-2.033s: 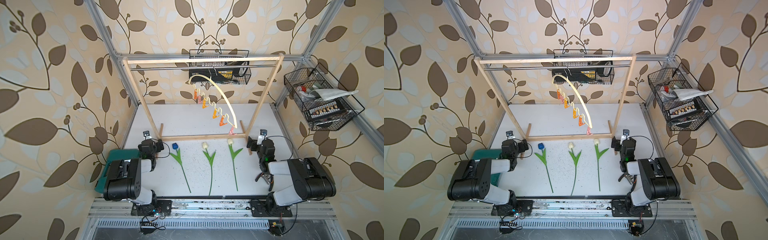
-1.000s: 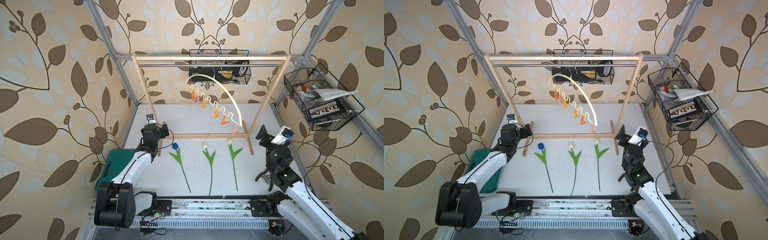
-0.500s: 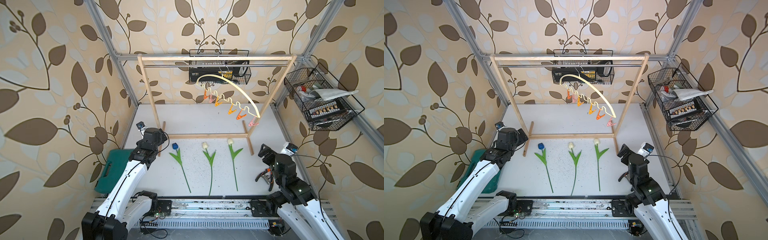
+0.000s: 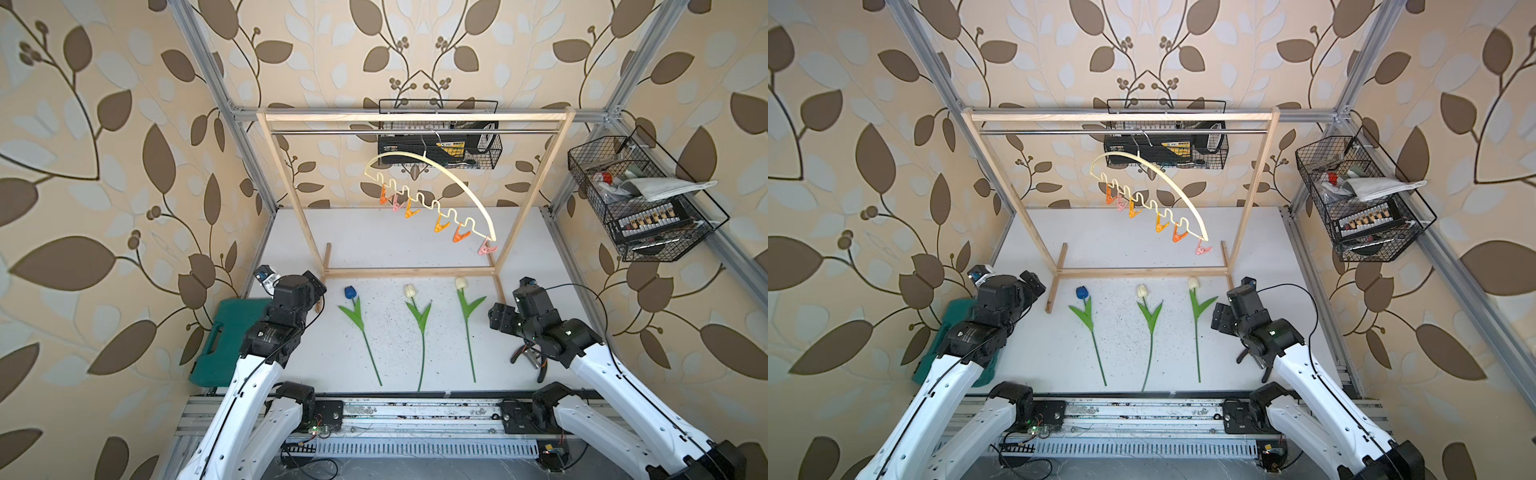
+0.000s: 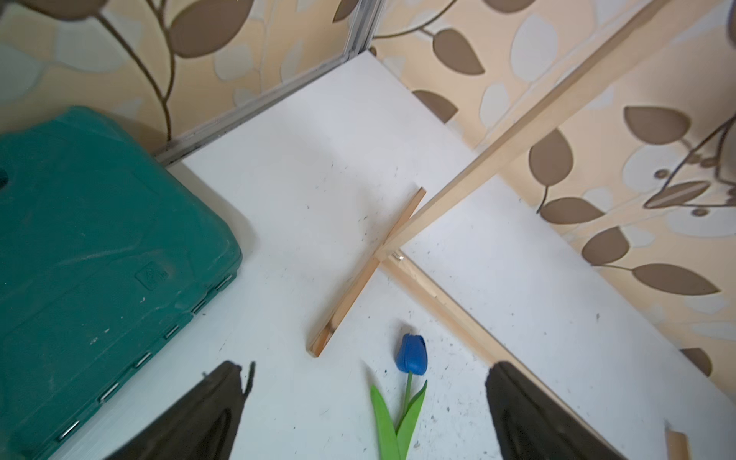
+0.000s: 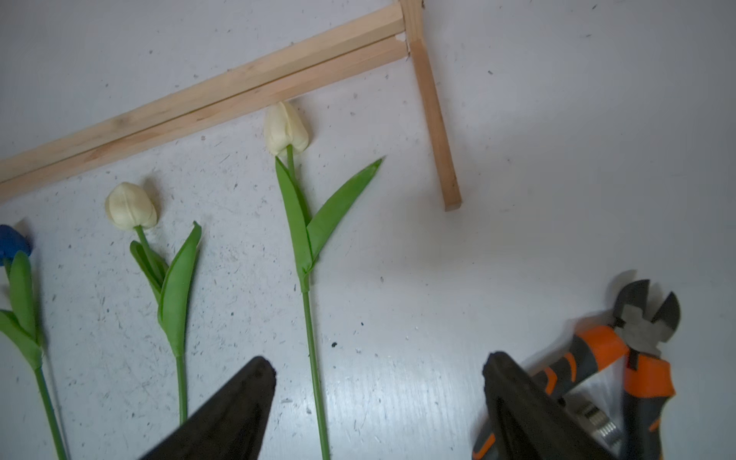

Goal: Dry the flowers on a clothes hanger
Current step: Pick up the flower at the center of the board.

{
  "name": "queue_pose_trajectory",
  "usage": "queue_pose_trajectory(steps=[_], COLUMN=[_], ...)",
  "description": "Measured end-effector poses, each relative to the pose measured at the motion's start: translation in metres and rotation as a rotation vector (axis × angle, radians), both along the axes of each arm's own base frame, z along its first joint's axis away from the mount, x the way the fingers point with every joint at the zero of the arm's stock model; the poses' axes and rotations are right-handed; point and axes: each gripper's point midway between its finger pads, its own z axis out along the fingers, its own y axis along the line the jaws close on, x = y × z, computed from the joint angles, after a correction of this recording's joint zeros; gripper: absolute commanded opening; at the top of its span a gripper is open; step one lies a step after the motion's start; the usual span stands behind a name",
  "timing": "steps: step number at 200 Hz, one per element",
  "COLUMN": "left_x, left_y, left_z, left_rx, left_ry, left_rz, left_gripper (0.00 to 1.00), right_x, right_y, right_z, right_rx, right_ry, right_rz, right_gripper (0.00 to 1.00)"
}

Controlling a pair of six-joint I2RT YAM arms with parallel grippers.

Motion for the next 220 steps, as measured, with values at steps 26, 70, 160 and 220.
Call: queue_pose_trajectory(steps=[26, 70, 160, 220], left_x=[0.0, 0.002, 0.0, -0.019], left_y=[-0.01, -0.017, -0.077, -0.121], left_z=[-0.015, -0.02, -0.039, -0.044], left_rx=[-0.039, -0.134, -0.283, -0.346], left_ry=[0.065, 0.036, 0.023, 0.039], left_rz=[-0.031, -0.008, -0.345, -0.576], left_gripper=[0.99, 0.99, 0.9, 0.89], right_x=[-0.016, -0.026, -0.015, 0.001], right_y=[0.012, 0.022, 0.059, 0.074], right_z=[-0.007, -0.022, -0.06, -0.088], right_rx=[-0.007, -0.049, -0.058, -0.045], right_ry=[0.052, 0.136, 0.236, 0.275], right_rz=[0.062, 0.101, 0.149, 0.105], right_gripper=[0.79, 0.67, 0.49, 0.33])
